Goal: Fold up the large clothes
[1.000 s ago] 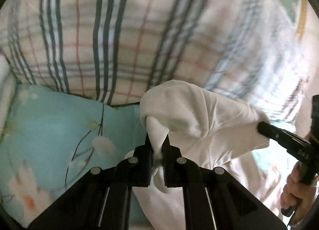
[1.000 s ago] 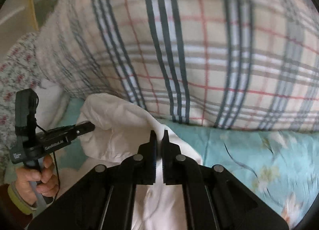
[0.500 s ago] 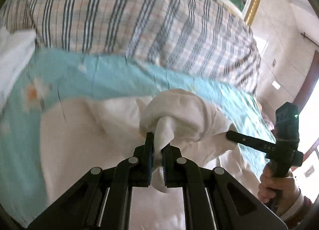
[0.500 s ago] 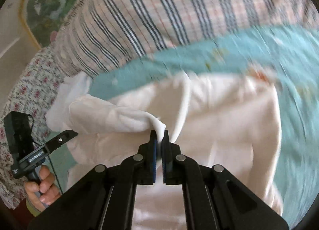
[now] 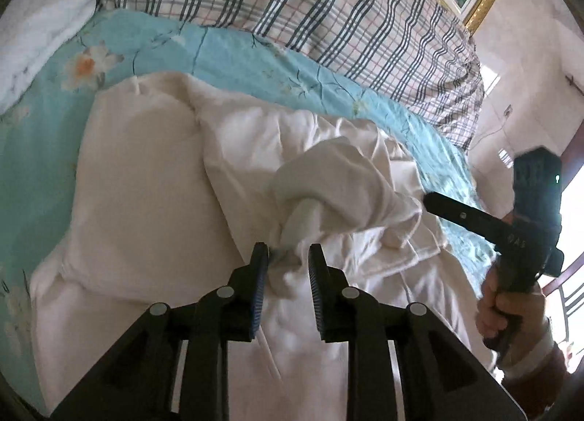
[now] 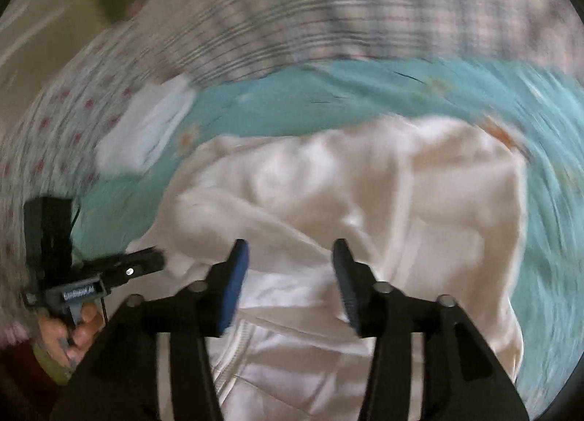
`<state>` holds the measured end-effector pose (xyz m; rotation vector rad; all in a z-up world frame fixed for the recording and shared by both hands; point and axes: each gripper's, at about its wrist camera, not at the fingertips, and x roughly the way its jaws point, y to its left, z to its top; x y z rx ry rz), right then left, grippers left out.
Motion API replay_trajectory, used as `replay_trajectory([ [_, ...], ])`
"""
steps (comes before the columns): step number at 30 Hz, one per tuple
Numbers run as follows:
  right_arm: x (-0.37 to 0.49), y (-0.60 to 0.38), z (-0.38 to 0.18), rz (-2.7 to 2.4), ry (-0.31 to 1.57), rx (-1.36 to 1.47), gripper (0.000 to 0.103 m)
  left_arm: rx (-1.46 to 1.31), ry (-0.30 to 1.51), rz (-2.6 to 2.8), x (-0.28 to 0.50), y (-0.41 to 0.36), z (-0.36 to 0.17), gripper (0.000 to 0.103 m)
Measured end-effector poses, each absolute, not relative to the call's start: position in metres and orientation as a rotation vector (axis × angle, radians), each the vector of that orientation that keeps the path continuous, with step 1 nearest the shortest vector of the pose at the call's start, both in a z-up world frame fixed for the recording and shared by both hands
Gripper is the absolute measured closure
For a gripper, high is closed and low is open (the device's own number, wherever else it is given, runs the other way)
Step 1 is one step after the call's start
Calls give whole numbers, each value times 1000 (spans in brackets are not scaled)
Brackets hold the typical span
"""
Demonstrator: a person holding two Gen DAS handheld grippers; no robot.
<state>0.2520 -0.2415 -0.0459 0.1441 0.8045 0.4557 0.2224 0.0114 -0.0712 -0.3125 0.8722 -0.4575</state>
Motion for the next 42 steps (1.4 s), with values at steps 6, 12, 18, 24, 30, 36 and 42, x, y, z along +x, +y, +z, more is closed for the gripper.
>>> replay_trajectory([
  [6,269,-184,-52,638,827,-133,36,-353,918,-544,222,15,-79,80],
  [12,289,-194,-52,590,836,-103,101,-339,1011,-624,253,-10,-98,80],
  [18,257,-237,2,631,666,62,101,-411,976,-580,305,-27,-88,80],
  [24,229,-244,-6,658,705,89,101,-449,917,-516,313,-9,-81,75],
  [30,208,-214,-58,720,838,40,100,-526,980,-476,279,36,-110,72],
  [36,198,-219,-71,713,894,93,56,-649,960,-502,253,75,-92,41],
  [42,212,-284,-56,492,819,369,56,-676,1007,-524,288,61,-79,27],
])
